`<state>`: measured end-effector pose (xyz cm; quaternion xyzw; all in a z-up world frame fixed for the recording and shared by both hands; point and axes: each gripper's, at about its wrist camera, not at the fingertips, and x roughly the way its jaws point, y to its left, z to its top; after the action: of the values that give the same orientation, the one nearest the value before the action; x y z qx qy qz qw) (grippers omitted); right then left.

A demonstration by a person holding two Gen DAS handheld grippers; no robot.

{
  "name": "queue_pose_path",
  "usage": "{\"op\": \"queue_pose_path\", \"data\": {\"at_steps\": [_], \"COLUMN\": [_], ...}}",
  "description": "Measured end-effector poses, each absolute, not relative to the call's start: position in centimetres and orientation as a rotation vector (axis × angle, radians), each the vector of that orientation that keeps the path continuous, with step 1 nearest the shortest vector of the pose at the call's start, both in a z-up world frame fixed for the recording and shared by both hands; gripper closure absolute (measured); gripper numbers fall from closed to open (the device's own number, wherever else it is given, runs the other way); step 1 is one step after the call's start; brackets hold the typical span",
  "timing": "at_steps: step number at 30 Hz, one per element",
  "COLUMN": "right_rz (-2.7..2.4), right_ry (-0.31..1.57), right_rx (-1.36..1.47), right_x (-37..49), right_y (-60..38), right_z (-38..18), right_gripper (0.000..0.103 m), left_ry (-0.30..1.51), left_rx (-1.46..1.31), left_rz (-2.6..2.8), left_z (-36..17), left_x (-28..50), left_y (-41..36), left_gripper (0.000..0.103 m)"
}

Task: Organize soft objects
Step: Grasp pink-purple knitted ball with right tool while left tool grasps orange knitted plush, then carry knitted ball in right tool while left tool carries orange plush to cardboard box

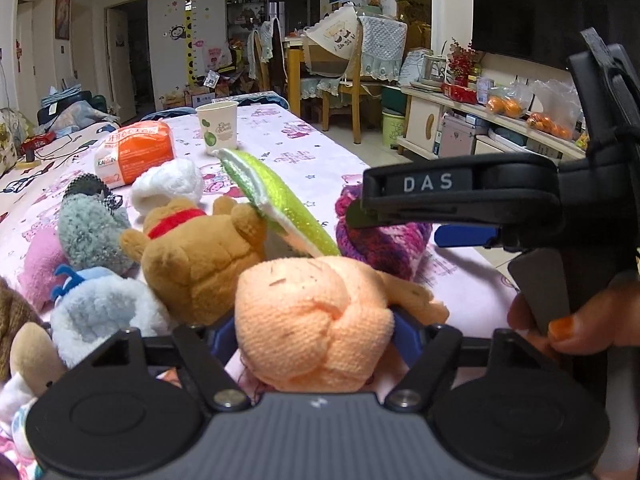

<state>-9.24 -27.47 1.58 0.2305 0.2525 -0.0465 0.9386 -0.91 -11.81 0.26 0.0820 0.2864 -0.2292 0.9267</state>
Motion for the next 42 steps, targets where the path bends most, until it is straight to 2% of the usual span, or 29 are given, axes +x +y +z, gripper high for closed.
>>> {"op": "queue_pose_path", "data": {"at_steps": [1,3,5,9,23,24,25,42], "right_rz": [-0.094,-0.092,-0.08,-0.092,-0.071,-0.072,-0.072,-0.068], "right_ry": [0.517,0.519,0.513,0.508,0.499,0.499,0.497,0.474], "right_rx": [0.465,0.463,0.473,0.455,0.688,0.688,0.688,0.63], "right_x": [-9.3,-9.3,-9.5,-9.6,-12.8,-13.1,-13.3,-15.0], "right_y": [-27.4,-27.2,-27.2,-26.9,-27.5,-27.2,-26.9,-22.2], "right_z": [1.7,1.8,2.0,2.0,1.2,1.4,1.5,3.3], "right_gripper": [0.002,0.017,0.027,0.034,0.045,0.053,0.054,0.06], "left_ry": [0.587,0.59,0.591,0.587,0.496,0.492,0.492,0.44], "left_rx": [0.164,0.153,0.137,0.099,0.026,0.027,0.022,-0.131], "left_rz": [-0.468,-0.464,-0.459,-0.447,-0.473,-0.472,-0.475,-0.438], "left_z": [0.3,0.4,0.6,1.2,5.1,5.2,5.3,7.6], "left_x": [-0.9,-1.0,-1.1,-1.8,-5.7,-5.8,-5.8,-4.7], "left_y": [-11.7,-11.6,-11.3,-10.1,-3.0,-2.6,-2.2,4.7], "left_gripper": [0.033,0.036,0.037,0.038,0.038,0.038,0.038,0.038]}}
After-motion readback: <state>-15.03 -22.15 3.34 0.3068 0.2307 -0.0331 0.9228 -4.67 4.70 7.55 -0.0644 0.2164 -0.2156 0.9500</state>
